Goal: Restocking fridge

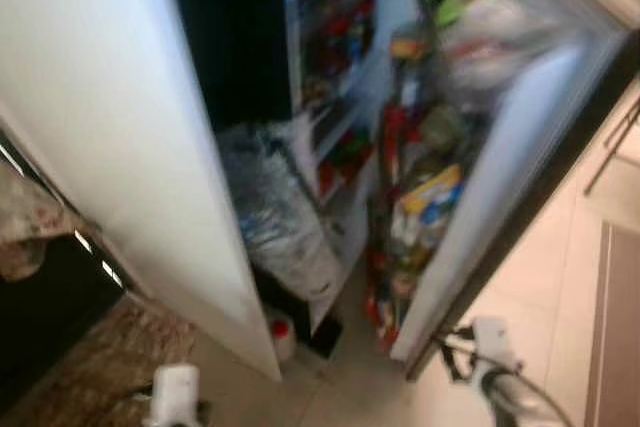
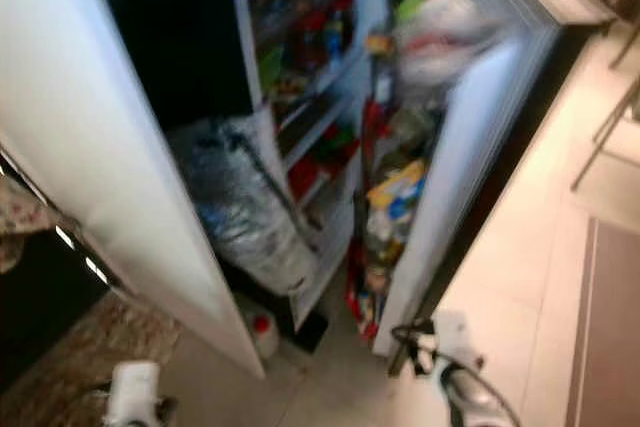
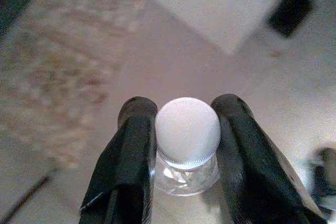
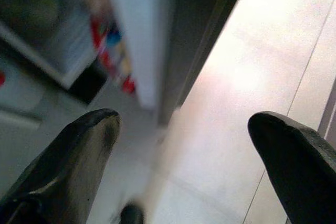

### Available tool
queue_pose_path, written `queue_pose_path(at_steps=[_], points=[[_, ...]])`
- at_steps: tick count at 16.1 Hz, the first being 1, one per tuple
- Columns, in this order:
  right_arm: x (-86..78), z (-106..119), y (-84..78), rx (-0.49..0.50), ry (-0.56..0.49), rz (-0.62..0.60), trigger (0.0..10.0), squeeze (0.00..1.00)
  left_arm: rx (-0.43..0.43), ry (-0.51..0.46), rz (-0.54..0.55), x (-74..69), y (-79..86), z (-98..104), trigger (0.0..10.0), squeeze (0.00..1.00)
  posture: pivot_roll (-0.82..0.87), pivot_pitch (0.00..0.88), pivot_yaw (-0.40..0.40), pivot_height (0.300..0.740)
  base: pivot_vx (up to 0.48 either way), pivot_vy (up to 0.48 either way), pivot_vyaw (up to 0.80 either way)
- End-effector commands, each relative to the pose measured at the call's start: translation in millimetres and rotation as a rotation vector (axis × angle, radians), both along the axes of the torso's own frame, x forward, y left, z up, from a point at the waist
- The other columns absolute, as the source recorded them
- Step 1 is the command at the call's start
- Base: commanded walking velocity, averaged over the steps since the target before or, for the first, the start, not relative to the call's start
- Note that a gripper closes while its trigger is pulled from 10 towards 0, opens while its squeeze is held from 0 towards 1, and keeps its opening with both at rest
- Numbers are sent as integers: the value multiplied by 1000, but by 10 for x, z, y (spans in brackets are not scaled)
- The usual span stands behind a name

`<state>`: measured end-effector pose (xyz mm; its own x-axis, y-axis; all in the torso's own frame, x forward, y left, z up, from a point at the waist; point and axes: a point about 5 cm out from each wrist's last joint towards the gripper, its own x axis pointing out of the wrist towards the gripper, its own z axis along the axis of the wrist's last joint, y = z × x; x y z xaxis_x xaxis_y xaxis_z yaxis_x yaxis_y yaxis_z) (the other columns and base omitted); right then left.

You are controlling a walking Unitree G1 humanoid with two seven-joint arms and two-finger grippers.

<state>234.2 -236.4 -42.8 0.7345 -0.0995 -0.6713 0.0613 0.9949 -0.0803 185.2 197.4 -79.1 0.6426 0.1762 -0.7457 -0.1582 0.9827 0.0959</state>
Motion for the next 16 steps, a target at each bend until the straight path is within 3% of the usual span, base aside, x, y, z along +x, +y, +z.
queue_pose_path(at_steps=[1,5,8,10,16], points=[[122,67,115,24,-54,44,10000,0,34,6,11,-27,129,9,10000,0,-46,25,5,740,0,0,0],[216,124,280,107,-95,167,10000,0,34,8,8,-35,131,6,10000,0,-45,26,5,740,0,0,0],[35,-40,372,66,21,251,10000,0,35,11,5,-40,130,3,10000,0,-50,21,2,740,0,0,0],[36,-36,416,99,-5,256,10000,0,35,12,4,-44,123,0,10000,0,-47,18,3,740,0,0,0],[445,327,525,116,-213,349,10000,0,40,4,-12,2,89,16,10000,0,-59,4,-2,740,0,0,0]])
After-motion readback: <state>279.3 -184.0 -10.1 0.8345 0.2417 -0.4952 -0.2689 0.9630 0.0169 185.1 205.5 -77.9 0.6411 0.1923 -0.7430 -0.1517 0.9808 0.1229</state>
